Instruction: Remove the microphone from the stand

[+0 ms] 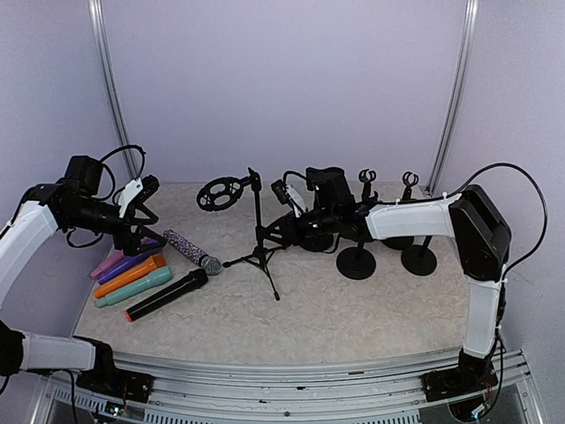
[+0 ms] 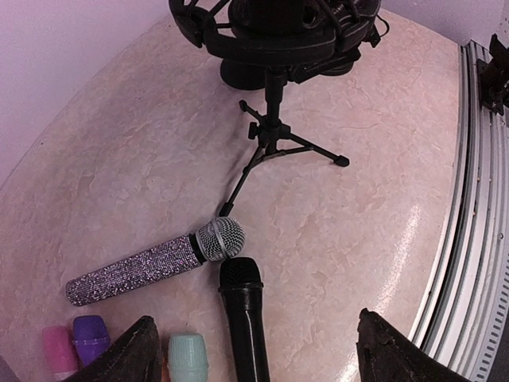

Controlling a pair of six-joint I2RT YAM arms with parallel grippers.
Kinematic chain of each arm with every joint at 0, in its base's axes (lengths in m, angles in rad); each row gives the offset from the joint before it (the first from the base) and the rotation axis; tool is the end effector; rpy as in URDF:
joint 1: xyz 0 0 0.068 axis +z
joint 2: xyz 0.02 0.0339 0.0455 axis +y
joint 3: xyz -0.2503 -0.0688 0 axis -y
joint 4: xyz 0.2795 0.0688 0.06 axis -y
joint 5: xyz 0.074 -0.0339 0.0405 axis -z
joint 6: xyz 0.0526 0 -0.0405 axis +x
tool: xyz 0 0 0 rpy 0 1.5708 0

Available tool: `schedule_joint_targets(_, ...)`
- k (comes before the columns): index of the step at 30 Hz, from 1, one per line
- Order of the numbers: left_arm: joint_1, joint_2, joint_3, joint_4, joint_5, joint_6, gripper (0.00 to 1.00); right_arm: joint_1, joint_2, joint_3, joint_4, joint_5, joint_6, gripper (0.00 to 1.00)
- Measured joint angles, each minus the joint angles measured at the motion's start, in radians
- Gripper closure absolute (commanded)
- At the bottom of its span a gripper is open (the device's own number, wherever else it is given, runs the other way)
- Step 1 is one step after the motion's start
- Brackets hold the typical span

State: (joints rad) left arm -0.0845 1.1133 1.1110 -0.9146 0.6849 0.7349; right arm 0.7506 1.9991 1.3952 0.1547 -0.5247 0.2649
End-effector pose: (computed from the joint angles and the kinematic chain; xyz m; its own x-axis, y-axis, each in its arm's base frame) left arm 0.2551 -0.0550 0.3063 -0.2858 0.5454 -0.7879 0.8633 0.5035 0.0354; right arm 0.3446 0.3574 0.1800 -0.5474 -0.2007 -0.8124 -0.8051 0.3913 0.4458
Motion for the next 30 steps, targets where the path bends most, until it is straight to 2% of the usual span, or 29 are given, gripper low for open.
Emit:
schedule_joint_targets(4,0.000,-0.003,0.001,-0.001,0.000,0.005,0.18,0.000,0.002,0.005,-0.010,-0.016,-0.010,0.81)
schedule_joint_targets(7,0.000,-0.004,0.001,-0.002,0.000,0.006,0.19,0.000,0.002,0.011,-0.021,-0.024,-0.015,0.87)
schedule_joint_targets(9,0.000,-0.004,0.001,-0.002,0.000,0.007,0.19,0.000,0.002,0.012,-0.025,-0.026,-0.017,0.88)
schedule_joint_targets(12,0.000,-0.003,0.004,-0.003,0.000,0.007,0.19,0.000,0.002,0.012,-0.025,-0.026,-0.018,0.76)
schedule_joint_targets(14,0.000,-0.003,0.006,-0.003,0.000,0.007,0.19,0.000,0.002,0.012,-0.025,-0.026,-0.017,0.74)
schedule_joint_targets(19,0.000,-0.003,0.008,-0.003,0.000,0.007,0.19,0.000,0.002,0.008,-0.021,-0.026,-0.017,0.85)
schedule_joint_targets(23,0.000,-0.003,0.010,-0.003,-0.001,0.008,0.19,0.002,0.002,0.004,-0.012,-0.023,-0.015,1.00)
schedule_joint_targets(30,0.001,-0.003,0.012,-0.008,-0.001,0.008,0.19,0.002,-0.017,-0.023,0.005,-0.002,-0.012,1.00)
